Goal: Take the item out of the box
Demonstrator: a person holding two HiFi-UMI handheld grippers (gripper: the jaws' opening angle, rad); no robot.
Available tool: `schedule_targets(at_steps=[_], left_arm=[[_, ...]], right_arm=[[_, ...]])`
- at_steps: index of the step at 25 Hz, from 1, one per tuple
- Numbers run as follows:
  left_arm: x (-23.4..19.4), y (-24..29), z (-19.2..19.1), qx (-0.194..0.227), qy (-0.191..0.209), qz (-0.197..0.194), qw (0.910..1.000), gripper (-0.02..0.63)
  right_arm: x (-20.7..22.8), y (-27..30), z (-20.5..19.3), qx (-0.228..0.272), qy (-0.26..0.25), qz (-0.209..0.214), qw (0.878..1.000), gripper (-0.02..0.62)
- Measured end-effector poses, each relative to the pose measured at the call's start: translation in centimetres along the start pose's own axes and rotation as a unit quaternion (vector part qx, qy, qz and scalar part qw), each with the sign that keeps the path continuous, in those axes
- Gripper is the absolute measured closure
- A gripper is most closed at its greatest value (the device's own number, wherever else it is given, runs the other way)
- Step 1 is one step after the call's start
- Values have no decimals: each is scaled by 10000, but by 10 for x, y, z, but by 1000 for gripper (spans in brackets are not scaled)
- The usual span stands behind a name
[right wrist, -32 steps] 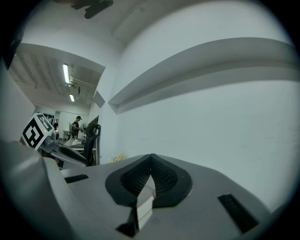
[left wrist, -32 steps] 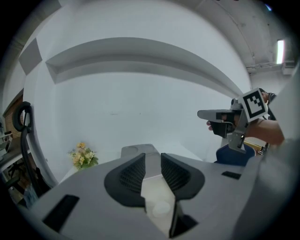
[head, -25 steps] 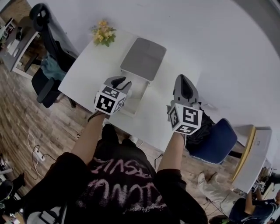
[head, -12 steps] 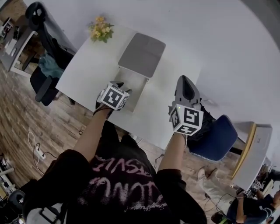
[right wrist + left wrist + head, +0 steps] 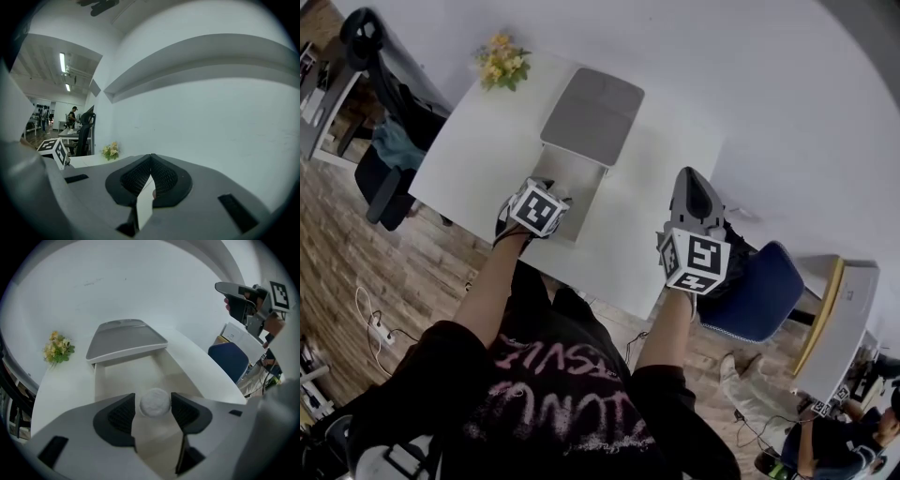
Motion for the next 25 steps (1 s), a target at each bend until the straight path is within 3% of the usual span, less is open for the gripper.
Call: schedule_targets(at_steps=[11,25], left_arm=[[5,3,-3,-145,209,61,9997,420],[11,-30,2,473,247,298,9981,423]], right_arm=[[1,-2,-4,-122,-63,-46,9999,584],[-8,-10,5,63,23,29,10000,584]])
Point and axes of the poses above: the fingertips, and each gripper's own axes: y forward along the fingers, x to its right, z out of its top, the point moved 8 cm from there along -y, backward along the fingers, and after that the axes turned 7 degrees about -z, right-handed, at the moved point
